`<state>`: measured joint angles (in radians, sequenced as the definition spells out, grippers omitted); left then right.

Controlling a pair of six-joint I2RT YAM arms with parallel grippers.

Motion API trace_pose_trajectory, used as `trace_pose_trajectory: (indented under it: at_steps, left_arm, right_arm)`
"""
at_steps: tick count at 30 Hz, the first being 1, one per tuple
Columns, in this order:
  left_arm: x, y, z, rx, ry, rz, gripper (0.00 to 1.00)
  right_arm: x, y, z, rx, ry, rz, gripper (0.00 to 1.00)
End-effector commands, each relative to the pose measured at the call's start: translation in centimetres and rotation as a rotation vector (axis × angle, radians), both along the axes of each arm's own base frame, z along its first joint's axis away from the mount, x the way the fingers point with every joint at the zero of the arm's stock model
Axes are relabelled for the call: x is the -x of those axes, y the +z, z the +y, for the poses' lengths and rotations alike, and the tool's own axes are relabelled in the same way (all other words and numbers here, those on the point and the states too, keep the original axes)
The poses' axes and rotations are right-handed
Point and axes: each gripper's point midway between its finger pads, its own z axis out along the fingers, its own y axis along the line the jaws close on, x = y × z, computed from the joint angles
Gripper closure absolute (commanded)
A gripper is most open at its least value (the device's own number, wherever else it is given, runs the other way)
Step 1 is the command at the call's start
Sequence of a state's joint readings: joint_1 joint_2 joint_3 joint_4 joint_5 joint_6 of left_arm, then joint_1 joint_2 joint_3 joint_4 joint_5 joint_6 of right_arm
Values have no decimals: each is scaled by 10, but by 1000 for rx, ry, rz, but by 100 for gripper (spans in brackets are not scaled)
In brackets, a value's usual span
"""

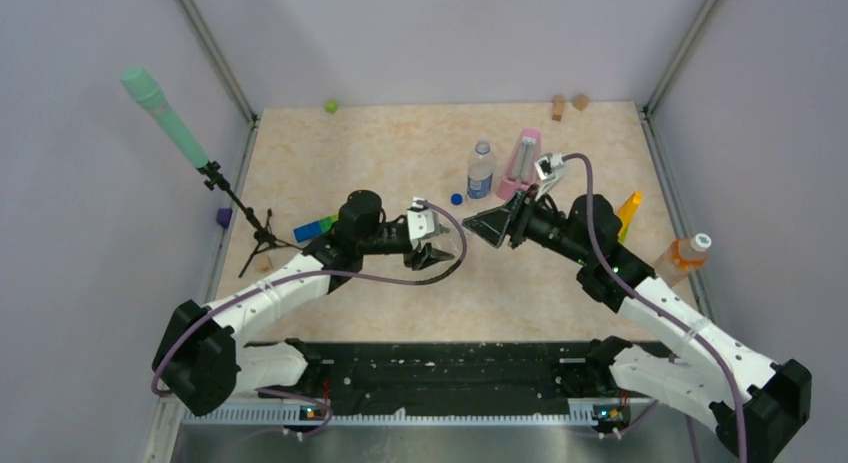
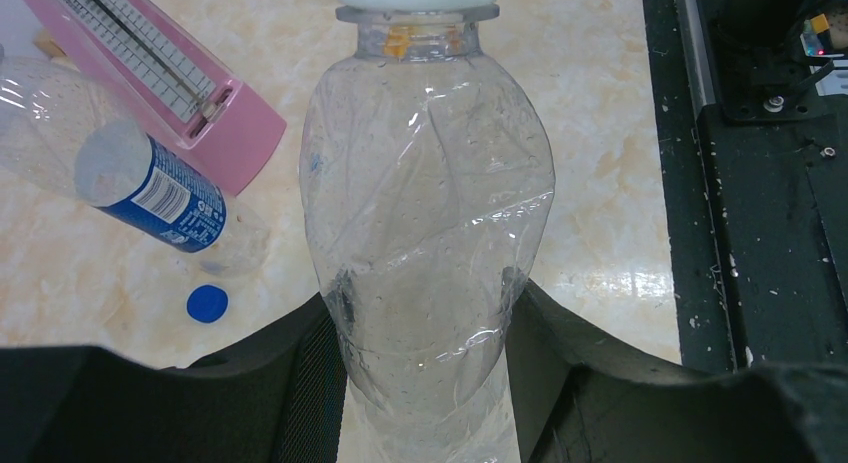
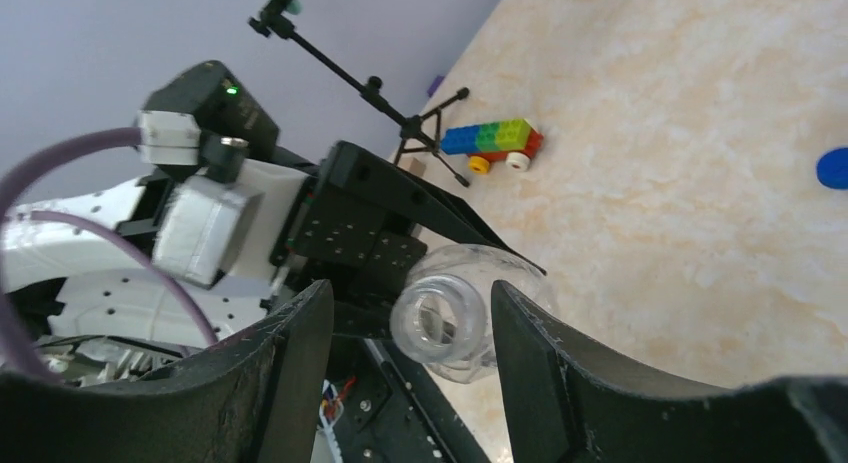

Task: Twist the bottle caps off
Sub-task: Place the bottle cap at the center of the board, then place the plastic bottle at the center of the board.

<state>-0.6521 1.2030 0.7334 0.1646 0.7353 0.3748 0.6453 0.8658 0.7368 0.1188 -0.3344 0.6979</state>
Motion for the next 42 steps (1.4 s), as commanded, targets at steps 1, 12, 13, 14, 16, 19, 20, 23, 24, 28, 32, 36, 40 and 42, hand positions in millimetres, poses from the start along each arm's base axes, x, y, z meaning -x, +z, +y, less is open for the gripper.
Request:
trace_pose_trajectory:
  at_steps: [1, 12, 13, 14, 16, 19, 20, 23, 24, 28, 32, 36, 40, 42]
  left_arm:
    - [-3, 23, -6, 52, -17, -68, 100]
    - [-15, 17, -2, 33, 61, -72, 100]
    - [-18, 18, -1, 35, 79, -79, 98]
    - [-20, 19, 0, 39, 92, -83, 94]
    - [-20, 20, 0, 47, 94, -91, 84]
    - [-20, 19, -1, 50, 92, -90, 73]
    - [-20, 18, -1, 47, 92, -91, 52]
    - [-21, 16, 1, 38, 96, -99, 3]
    - [-21, 15, 2, 35, 103, -102, 3]
    - [-25, 19, 10, 48, 155, -138, 2]
    - [-29, 36, 18, 123, 231, -189, 2]
    - [-40, 60, 36, 256, 383, -235, 2]
    - [-63, 87, 71, 497, 679, -96, 1]
    - [-70, 95, 79, 525, 758, -12, 1]
  right_arm:
    - [-9, -9, 0, 72, -45, 24, 42]
    - [-13, -19, 6, 123, -25, 10, 82]
    - [-14, -22, 6, 135, -27, 8, 87]
    - [-14, -23, 6, 143, -27, 6, 93]
    - [-14, -23, 7, 153, -25, 1, 99]
    - [-14, -25, 5, 178, -37, -3, 100]
    - [-15, -26, 3, 192, -49, 1, 100]
    - [-22, -31, -10, 245, -125, 12, 100]
    - [-25, -33, -15, 266, -157, 18, 100]
    - [-38, -46, -50, 390, -334, 52, 100]
    - [-47, -44, -96, 538, -529, 58, 100]
    - [-54, -25, -129, 684, -669, 75, 100]
    - [-71, -22, -152, 768, -734, 95, 100]
    - [-83, -28, -159, 754, -725, 128, 100]
